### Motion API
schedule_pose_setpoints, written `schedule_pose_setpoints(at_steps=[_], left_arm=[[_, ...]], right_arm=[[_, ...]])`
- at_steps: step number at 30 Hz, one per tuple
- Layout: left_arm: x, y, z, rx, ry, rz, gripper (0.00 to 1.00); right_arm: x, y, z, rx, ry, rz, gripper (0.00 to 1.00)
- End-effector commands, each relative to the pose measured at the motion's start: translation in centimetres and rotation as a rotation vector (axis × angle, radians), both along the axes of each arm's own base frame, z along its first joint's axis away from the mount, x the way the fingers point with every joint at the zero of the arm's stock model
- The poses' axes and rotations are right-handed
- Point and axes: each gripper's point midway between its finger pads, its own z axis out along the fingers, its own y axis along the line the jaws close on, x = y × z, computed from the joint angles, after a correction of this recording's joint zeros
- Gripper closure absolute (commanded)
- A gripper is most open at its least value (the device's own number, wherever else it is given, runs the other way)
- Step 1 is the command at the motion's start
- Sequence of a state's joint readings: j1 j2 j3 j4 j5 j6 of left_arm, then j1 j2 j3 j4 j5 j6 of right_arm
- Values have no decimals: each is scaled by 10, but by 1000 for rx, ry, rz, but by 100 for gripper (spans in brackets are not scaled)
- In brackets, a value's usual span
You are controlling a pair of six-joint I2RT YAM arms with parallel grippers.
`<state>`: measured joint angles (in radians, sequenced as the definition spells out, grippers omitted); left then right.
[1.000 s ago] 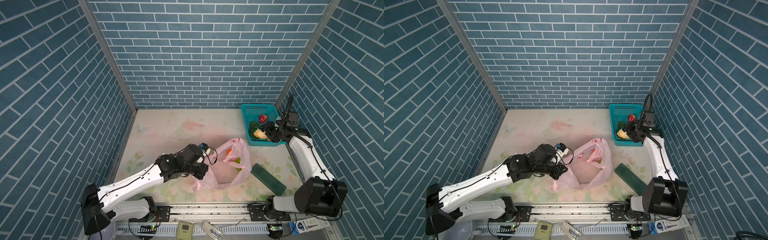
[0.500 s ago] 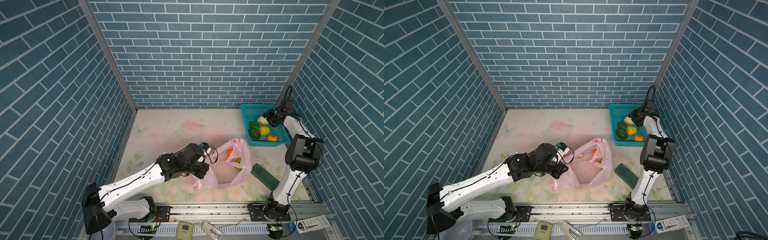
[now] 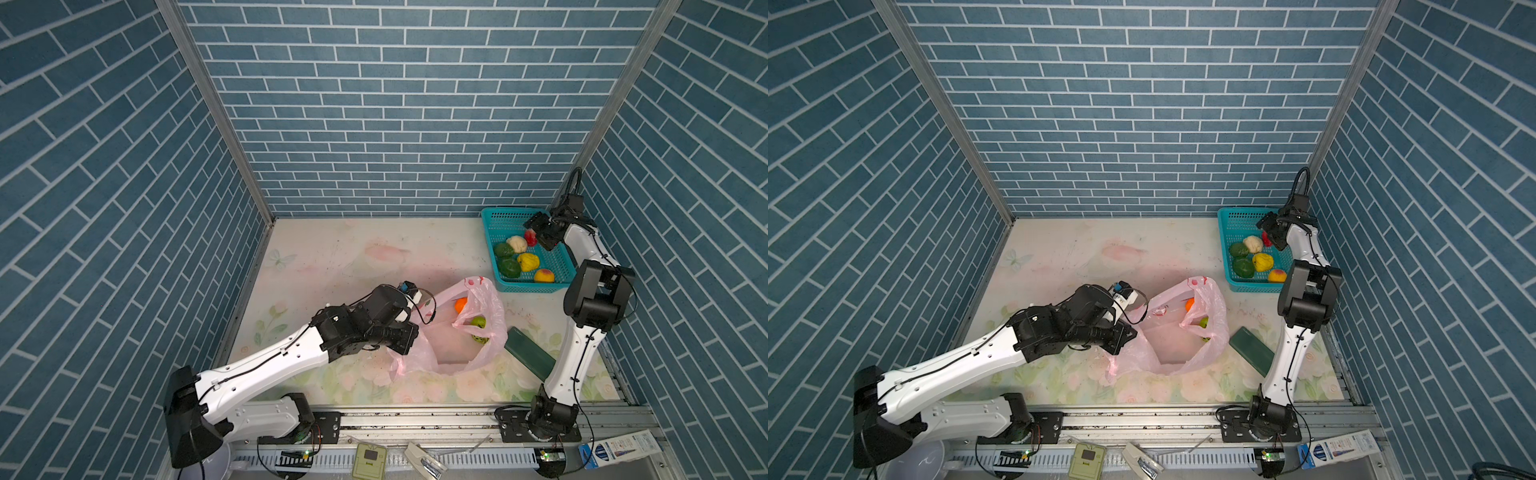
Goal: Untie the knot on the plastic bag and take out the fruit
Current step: 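Move the empty right gripper back into the bag toward the green fruit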
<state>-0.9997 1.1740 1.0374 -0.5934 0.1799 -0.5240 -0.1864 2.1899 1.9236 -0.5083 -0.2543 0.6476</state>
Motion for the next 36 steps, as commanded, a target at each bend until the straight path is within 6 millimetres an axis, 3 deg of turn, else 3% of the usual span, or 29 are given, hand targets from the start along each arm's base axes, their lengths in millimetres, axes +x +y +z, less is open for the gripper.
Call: schedule_pose_setpoints(at_steps=[1, 6, 10, 15, 23, 30, 36], left_arm=[[5, -2, 8, -18, -16, 9, 100], [5, -6, 14, -42, -28, -8, 100], [4, -11, 24, -83, -48, -32, 100], [2, -15, 30, -116, -63, -56, 100], [-1, -20, 32, -142, -77, -90, 100], [-3, -22, 36, -162, -87, -109, 100], [-4, -21, 36, -163, -87, -112, 100]], right_arm=[[-5, -2, 25, -40, -22, 21, 19], [-24, 13, 43, -36, -25, 73, 19], [-59, 37, 62, -22, -26, 132, 19], [-123, 77, 83, -18, -5, 234, 19], [-252, 155, 112, -51, 41, 420, 21], [-338, 198, 110, -35, 81, 504, 23], [-376, 225, 91, -57, 109, 573, 24]])
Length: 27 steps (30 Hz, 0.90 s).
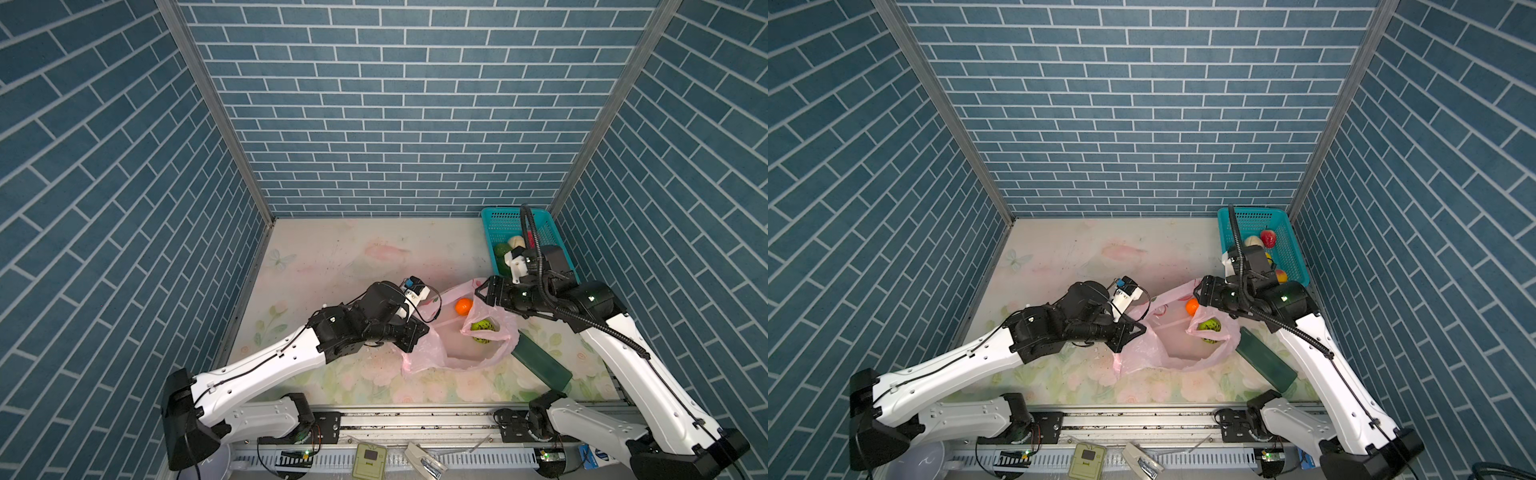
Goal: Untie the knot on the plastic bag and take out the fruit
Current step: 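Move the empty right gripper back into the bag toward the green fruit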
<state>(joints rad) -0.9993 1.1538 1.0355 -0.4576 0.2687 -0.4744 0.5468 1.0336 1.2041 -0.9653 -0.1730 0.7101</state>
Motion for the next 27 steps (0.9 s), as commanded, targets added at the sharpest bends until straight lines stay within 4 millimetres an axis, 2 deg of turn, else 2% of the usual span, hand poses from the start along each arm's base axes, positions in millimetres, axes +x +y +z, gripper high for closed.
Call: schedule_pose_setpoints(at_steps=[1, 6, 9, 13, 19, 21, 23, 27], left_arm=[[-1, 2, 4, -14, -19, -12, 100], [0, 3, 5, -10, -21, -7, 100], [0, 3, 6, -12, -23, -1, 100], [1, 5, 6, -19, -24, 6, 100], [-1, 4, 4, -34, -17, 6, 100], [-2, 4, 3, -38, -14, 1, 100], [-4, 5, 0, -39, -12, -5, 100], [-9, 9, -7, -24, -9, -17, 100]], right_arm=[[-15, -1, -28, -64, 59, -54, 24], [-21, 28, -53, -74, 31, -12, 25], [-16, 50, -68, -59, -2, -4, 26], [-1, 78, -90, -6, -22, -24, 29], [35, 104, -105, 56, -123, -80, 30], [45, 105, -112, 36, -146, -111, 29], [55, 98, -120, -8, -173, -160, 27], [64, 58, -129, -169, -206, -279, 23]])
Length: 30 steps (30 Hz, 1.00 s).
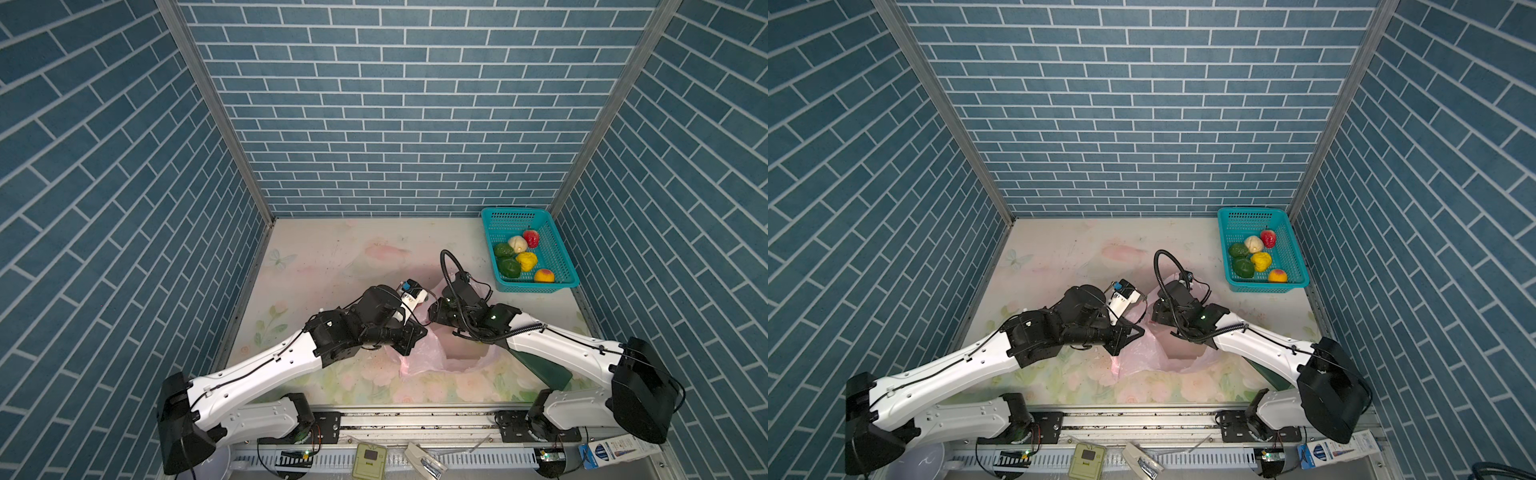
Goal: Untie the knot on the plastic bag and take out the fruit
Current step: 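Move the empty right gripper back into the bag toward the green fruit, then reach deeper into the bag and close the right gripper on the orange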
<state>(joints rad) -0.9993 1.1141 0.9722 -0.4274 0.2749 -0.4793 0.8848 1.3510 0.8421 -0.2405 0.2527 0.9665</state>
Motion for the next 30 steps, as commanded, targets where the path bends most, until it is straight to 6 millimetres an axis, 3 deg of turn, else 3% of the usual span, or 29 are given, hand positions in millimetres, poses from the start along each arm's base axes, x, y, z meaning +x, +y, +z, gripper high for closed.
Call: schedule_pose_setpoints(at_steps=[1, 5, 10, 23, 26, 30], left_arm=[[-5, 4, 0, -10, -13, -20, 100], [-13, 5, -6, 9, -12, -48, 100], [-18, 1, -12, 24, -6, -82, 100], [-22, -7, -23, 49, -2, -137, 100], [-22, -6, -25, 56, -7, -135, 100], [-22, -3, -29, 67, -13, -129, 100]], right_arm=[[15, -44, -3, -121, -66, -184, 23], [13, -82, -13, -217, -33, -274, 21], [18, -98, -24, -244, -4, -313, 20], [49, -78, -60, -202, 62, -293, 15], [57, -64, -67, -149, 79, -248, 15], [63, -29, -62, -19, 78, -128, 15]])
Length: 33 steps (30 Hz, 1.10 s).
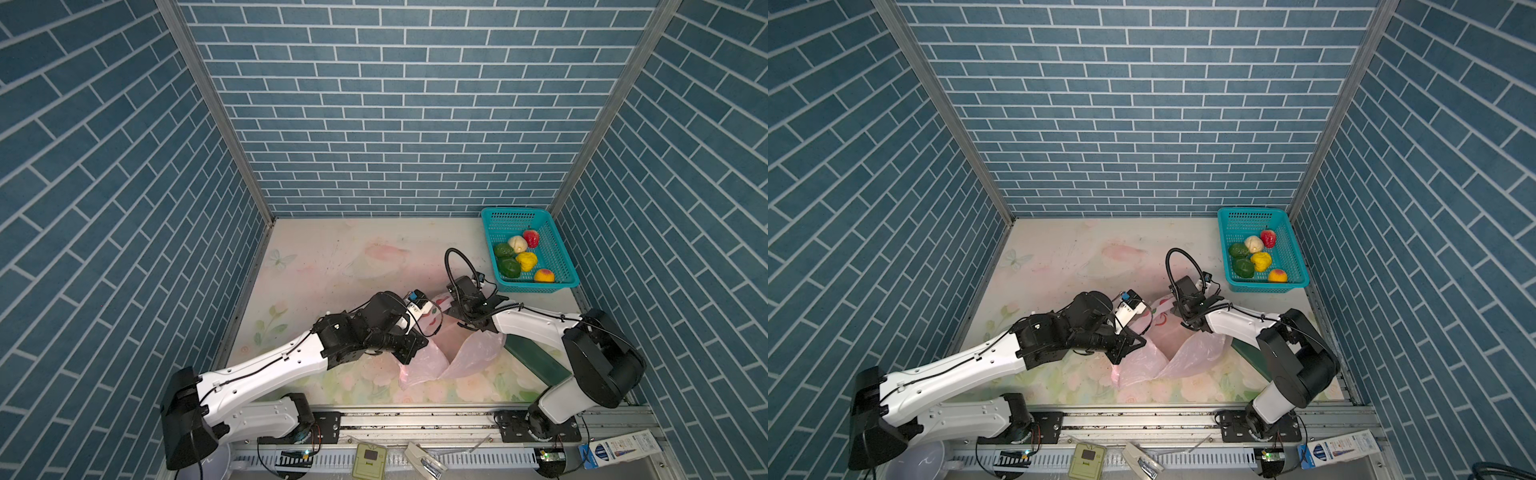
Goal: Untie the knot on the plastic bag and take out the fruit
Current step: 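Reach deeper into the bag and close the right gripper on the orange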
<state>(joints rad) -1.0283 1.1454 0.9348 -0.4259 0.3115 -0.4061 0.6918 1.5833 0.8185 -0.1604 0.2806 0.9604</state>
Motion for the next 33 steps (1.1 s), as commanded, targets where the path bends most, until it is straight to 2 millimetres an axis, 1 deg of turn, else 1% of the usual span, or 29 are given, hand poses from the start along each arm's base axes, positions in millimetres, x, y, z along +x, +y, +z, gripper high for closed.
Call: schedule_pose_setpoints(at_steps=[1, 4, 8, 11, 15, 18, 21, 24, 27, 29, 33], left_arm=[[-5, 3, -4, 12, -17, -21, 100], [-2, 8, -9, 29, -29, 0, 100], [0, 13, -16, 45, -33, 22, 100], [1, 16, -21, 58, -32, 38, 100], [3, 18, -24, 65, -35, 57, 100], [6, 19, -25, 73, -41, 70, 100], [8, 18, -24, 75, -49, 80, 100], [10, 15, -20, 55, -60, 84, 100], [12, 10, -14, 36, -73, 84, 100], [10, 7, -14, 35, -75, 77, 100], [5, 3, -19, 52, -77, 57, 100]], right_arm=[[14, 36, 17, 148, -36, 98, 15], [7, 52, 24, 230, -27, 170, 15], [-6, 58, 35, 289, -22, 231, 15], [-18, 47, 42, 258, -2, 235, 15], [-31, 19, 52, 157, 39, 180, 15], [-37, 15, 60, 151, 52, 178, 15], [-39, 17, 62, 168, 77, 176, 15], [-34, 19, 58, 179, 67, 144, 15], [-23, -3, 54, 68, 40, 41, 15], [-12, -16, 54, 17, -5, -15, 14], [8, -25, 44, 17, -55, -83, 14]])
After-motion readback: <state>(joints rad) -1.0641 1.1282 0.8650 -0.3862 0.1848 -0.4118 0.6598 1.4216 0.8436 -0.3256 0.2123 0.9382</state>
